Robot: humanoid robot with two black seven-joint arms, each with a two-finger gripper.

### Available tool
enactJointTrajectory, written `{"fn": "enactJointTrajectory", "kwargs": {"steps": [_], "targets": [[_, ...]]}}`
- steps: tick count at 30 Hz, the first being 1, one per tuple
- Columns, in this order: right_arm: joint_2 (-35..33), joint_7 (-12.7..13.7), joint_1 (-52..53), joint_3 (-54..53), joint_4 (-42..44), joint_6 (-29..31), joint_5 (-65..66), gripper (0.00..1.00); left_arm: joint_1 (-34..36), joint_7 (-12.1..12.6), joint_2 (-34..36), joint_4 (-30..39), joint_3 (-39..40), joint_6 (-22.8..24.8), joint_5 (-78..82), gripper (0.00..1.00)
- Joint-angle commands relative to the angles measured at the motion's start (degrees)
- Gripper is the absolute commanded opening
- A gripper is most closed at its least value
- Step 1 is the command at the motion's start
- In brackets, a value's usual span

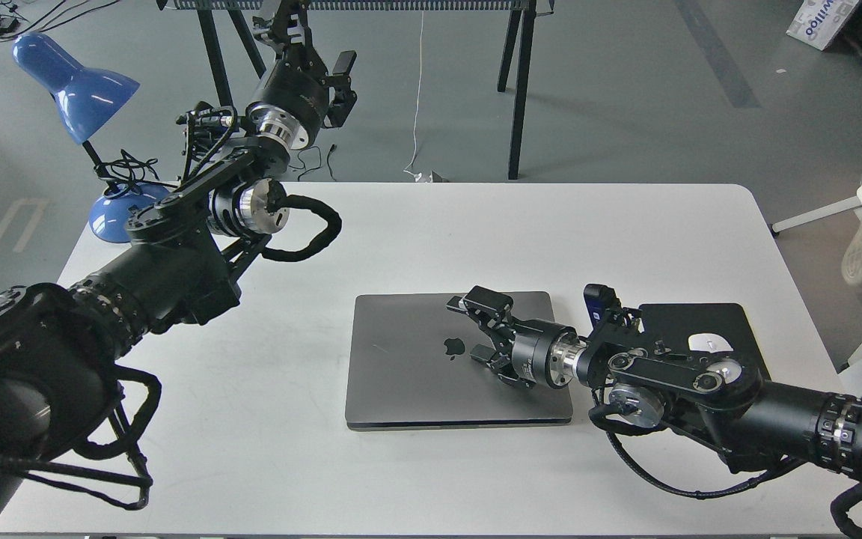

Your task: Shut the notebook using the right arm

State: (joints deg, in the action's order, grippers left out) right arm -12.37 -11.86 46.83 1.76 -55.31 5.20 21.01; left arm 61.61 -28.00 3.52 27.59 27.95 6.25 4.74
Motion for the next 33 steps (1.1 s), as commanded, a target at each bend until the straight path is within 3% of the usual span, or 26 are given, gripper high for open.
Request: {"fn": "enactJointTrajectory", "kwargs": {"steps": [1,11,21,33], "targets": [[0.0,0.0,-0.8,0.1,0.2,0.0,1.3,1.00,0.0,0.0,0.0,0.0,0.0,0.0,0.0,1.00],[-0.3,-0.1,-0.4,-1.2,0.0,0.4,2.5,1.00,0.0,0.0,-0.1,0.0,0.0,0.0,0.0,1.00],[-7.7,-0.1,9.2,-17.7,0.8,1.3,2.4,1.00,0.0,0.0,-0.1,0.0,0.0,0.0,0.0,1.00],[-18.3,-0.8,7.2,-39.1,3.7,13.9,-0.3,1.00,0.0,0.0,-0.1,0.0,0.0,0.0,0.0,1.00]]}}
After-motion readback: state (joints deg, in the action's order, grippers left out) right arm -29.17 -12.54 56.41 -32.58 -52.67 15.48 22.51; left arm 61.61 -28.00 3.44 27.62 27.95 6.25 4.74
